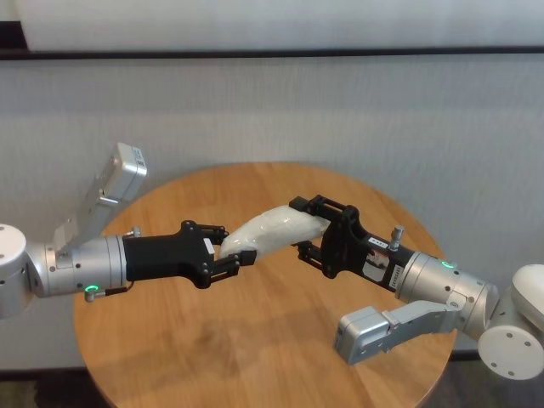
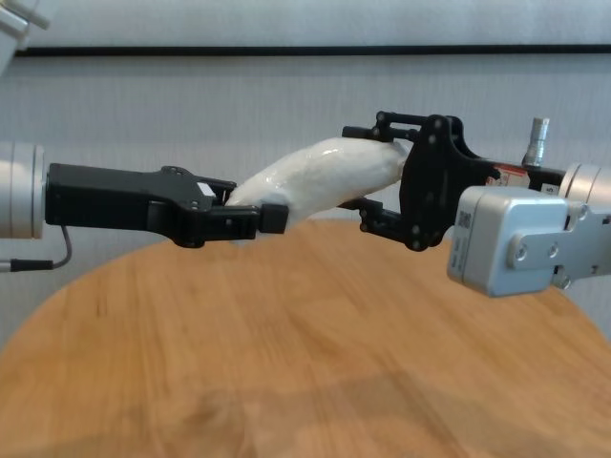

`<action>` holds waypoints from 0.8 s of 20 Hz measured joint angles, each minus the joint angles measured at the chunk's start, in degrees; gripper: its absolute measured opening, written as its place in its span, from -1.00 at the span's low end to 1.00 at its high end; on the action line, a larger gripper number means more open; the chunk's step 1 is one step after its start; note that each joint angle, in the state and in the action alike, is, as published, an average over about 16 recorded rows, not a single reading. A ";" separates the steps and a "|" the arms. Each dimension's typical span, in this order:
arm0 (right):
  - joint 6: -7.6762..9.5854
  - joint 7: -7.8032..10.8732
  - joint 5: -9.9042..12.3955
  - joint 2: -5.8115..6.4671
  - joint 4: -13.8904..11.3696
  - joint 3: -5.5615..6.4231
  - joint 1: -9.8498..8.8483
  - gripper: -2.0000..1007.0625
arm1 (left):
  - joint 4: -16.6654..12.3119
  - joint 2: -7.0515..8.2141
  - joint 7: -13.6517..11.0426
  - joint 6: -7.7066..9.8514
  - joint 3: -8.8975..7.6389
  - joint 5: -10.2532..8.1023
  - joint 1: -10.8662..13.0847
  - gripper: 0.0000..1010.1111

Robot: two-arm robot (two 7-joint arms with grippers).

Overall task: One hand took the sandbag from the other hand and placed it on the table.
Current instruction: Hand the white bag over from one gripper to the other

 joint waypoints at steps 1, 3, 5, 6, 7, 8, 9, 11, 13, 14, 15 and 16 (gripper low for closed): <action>0.00 0.00 0.00 0.00 0.00 0.00 0.00 0.08 | 0.00 0.00 0.00 0.00 0.00 0.00 0.00 -0.32; 0.00 0.00 -0.01 0.00 0.00 0.00 0.00 0.08 | 0.00 0.00 0.00 0.00 0.00 0.00 0.00 -0.32; 0.00 -0.01 -0.01 0.00 0.00 0.00 0.00 0.08 | 0.00 0.00 0.00 0.00 0.00 0.00 0.00 -0.32; 0.00 -0.01 -0.01 0.00 0.00 0.00 0.00 0.08 | 0.00 0.00 0.00 0.00 0.00 0.00 0.00 -0.32; 0.00 -0.01 -0.01 0.00 0.00 0.00 0.00 0.08 | 0.00 0.00 0.00 0.00 0.00 0.00 0.00 -0.32; 0.00 -0.01 -0.01 0.00 0.00 0.00 0.00 0.08 | 0.00 0.00 0.00 0.00 0.00 0.00 0.00 -0.32; 0.00 -0.01 -0.01 0.00 0.00 0.00 0.00 0.08 | 0.00 0.00 0.00 0.00 0.00 0.00 0.00 -0.32; 0.00 -0.01 -0.01 0.00 0.00 0.00 0.00 0.08 | 0.00 0.00 0.00 0.00 0.00 0.00 0.00 -0.32; 0.00 -0.01 -0.01 0.00 0.00 0.00 0.00 0.08 | 0.00 0.00 0.00 0.00 0.00 0.00 0.00 -0.32; 0.00 -0.01 -0.01 0.00 0.00 0.00 0.00 0.08 | 0.00 0.00 0.00 0.00 0.00 0.00 0.00 -0.32; 0.00 -0.01 -0.01 0.00 0.00 0.00 0.00 0.08 | 0.00 0.00 0.00 0.00 0.00 0.00 0.00 -0.32; 0.00 -0.01 -0.01 0.00 0.00 0.00 0.00 0.08 | 0.00 0.00 0.00 0.00 0.00 0.00 0.00 -0.32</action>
